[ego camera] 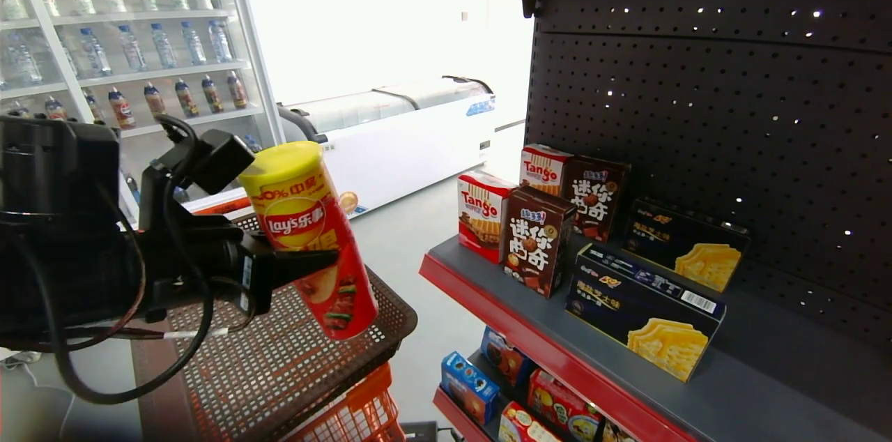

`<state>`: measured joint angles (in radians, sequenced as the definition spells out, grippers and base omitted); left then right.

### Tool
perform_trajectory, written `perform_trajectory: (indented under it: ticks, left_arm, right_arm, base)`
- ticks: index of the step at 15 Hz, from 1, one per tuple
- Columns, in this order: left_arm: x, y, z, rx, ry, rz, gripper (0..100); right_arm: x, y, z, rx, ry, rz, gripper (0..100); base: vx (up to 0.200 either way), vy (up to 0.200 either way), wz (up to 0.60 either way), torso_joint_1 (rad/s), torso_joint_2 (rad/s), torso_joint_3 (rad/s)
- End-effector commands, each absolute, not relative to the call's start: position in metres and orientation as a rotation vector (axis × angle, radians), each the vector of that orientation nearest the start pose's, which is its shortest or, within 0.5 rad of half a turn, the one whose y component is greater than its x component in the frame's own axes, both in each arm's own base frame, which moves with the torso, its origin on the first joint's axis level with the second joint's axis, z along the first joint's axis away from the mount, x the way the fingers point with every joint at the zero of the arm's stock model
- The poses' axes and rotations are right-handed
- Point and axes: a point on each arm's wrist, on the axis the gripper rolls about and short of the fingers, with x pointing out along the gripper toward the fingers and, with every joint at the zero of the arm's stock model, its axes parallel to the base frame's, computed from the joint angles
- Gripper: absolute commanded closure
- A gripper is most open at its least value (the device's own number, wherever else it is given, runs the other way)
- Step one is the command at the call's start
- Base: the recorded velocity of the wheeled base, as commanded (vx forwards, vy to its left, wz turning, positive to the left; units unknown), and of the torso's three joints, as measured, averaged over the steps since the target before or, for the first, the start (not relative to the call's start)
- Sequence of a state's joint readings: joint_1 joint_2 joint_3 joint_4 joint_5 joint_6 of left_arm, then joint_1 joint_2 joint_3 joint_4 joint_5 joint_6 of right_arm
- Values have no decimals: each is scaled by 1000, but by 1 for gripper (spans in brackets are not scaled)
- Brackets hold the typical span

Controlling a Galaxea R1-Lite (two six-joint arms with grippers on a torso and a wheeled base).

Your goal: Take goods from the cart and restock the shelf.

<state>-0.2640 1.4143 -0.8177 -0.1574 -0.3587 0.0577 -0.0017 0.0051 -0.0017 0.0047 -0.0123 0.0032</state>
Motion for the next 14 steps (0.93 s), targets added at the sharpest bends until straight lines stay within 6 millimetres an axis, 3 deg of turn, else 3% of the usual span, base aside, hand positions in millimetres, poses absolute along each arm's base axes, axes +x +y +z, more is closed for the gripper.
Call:
perform_trajectory:
  ticks: [1,3,9,14]
  left_arm:
    - [198,-62,232,30,385,-645,100]
    - [178,-57,223,25,433,-660,100]
    - [187,-69,206,39,508,-706,100]
    - [184,-82,206,53,514,-783,100]
  right_arm:
    - [-22,0,76,3,9,-14,0]
    - [-22,0,76,3,9,-14,0]
    - [-22,0,76,3,9,-14,0]
    - [-22,0,76,3,9,-12,0]
  base:
    - [0,0,0,0,0,0]
    - [0,0,0,0,0,0]
    - [0,0,0,0,0,0]
    - [0,0,0,0,0,0]
